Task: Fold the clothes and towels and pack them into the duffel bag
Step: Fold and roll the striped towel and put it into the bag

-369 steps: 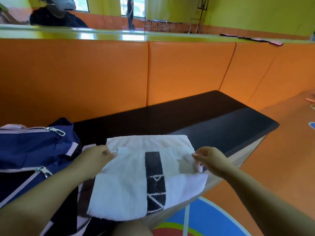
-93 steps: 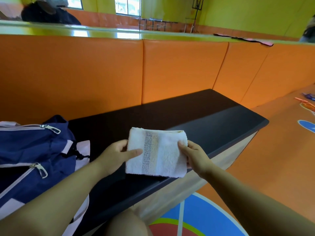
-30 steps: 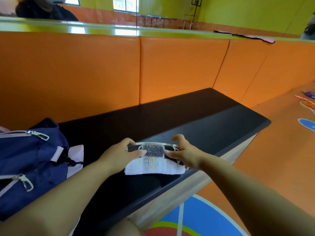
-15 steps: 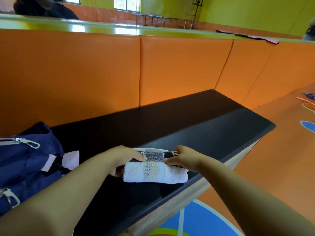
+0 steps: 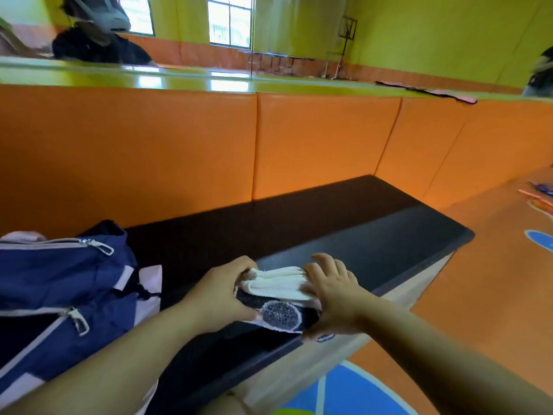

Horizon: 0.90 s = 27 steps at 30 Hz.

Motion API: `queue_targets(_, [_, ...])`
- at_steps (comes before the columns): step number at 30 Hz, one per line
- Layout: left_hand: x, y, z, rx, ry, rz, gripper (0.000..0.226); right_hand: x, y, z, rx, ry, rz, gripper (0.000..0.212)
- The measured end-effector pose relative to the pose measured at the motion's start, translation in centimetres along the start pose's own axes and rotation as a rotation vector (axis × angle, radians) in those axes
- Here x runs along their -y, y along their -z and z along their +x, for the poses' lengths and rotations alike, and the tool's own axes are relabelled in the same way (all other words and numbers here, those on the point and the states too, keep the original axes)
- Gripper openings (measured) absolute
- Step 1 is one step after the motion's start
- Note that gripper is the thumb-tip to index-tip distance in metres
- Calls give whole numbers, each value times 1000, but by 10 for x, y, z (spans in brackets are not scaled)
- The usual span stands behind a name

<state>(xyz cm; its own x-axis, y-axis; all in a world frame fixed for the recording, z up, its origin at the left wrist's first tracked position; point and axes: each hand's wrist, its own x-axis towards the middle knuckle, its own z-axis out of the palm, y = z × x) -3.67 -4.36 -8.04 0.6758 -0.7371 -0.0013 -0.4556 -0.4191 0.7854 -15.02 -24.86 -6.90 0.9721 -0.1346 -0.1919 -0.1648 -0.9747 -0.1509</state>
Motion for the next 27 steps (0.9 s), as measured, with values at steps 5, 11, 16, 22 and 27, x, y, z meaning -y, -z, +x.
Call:
queue_targets(5, [-18,23,-33,-85,-225,140,44,36,9,-19,-109,188,-62,112])
queue_targets(11, [-9,57,-90,-173,-170,194,57,82,23,-32,-279,354,-126,81])
queue_targets(16, [11,92,-149,-287,-79,344,81,133,33,-33,-387,485,-230,77])
queue_targets(22, [39,146,-231,-492,-13,495,44,198,46,-29,-508,532,-210,74])
queue_targets(27, [79,185,-282,-469,174,617,54,247,43,-17,-582,577,-181,73])
